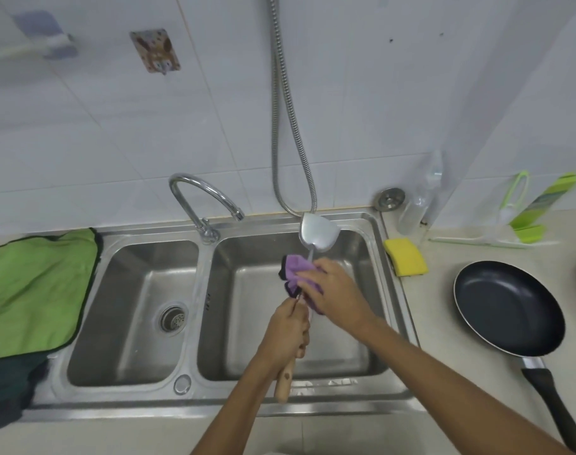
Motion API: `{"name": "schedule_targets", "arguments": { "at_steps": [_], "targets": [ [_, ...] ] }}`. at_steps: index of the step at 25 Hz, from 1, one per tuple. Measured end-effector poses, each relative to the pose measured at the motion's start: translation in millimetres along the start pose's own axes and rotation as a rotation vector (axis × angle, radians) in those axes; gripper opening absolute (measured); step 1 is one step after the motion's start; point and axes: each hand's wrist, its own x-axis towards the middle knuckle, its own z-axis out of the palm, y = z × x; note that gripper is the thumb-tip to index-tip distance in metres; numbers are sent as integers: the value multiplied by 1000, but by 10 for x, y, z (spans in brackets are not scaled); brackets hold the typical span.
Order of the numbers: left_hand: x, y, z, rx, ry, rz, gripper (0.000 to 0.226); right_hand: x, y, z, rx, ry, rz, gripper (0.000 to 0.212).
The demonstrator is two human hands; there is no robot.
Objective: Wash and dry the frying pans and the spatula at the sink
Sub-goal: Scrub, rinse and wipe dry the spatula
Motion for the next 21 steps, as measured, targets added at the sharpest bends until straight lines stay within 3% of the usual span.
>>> {"name": "schedule_targets", "arguments": {
  "at_steps": [3, 5, 7, 9, 11, 13, 16, 17, 21],
  "targets": [
    [-56, -31, 46, 204, 18, 73, 24, 430, 319, -165, -262, 37, 120, 21],
    [-5, -9, 10, 232, 76, 133, 4, 510, 378, -203, -380, 78, 81, 27],
    [85, -27, -71, 290, 182, 159, 19, 397, 186, -137, -394, 74, -20, 36],
    [151, -115, -145, 515, 301, 193, 26, 240, 6, -45, -314, 29, -62, 37],
    [155, -195, -175, 701, 346, 207, 14, 260, 75, -11, -273, 34, 27, 33],
    [119, -244, -181, 801, 324, 299, 17, 478, 351, -103, -318, 96, 169, 20],
    [72, -279, -223, 858, 329, 407, 21, 760, 767, -295, -80, 116, 529, 31],
    [82, -306, -256, 842, 335, 413, 21, 779, 782, -284, 16, 63, 532, 33],
    [110, -311, -363, 817, 342, 418, 25, 449, 469, -151, 158, 17, 165, 45]
  ]
}}
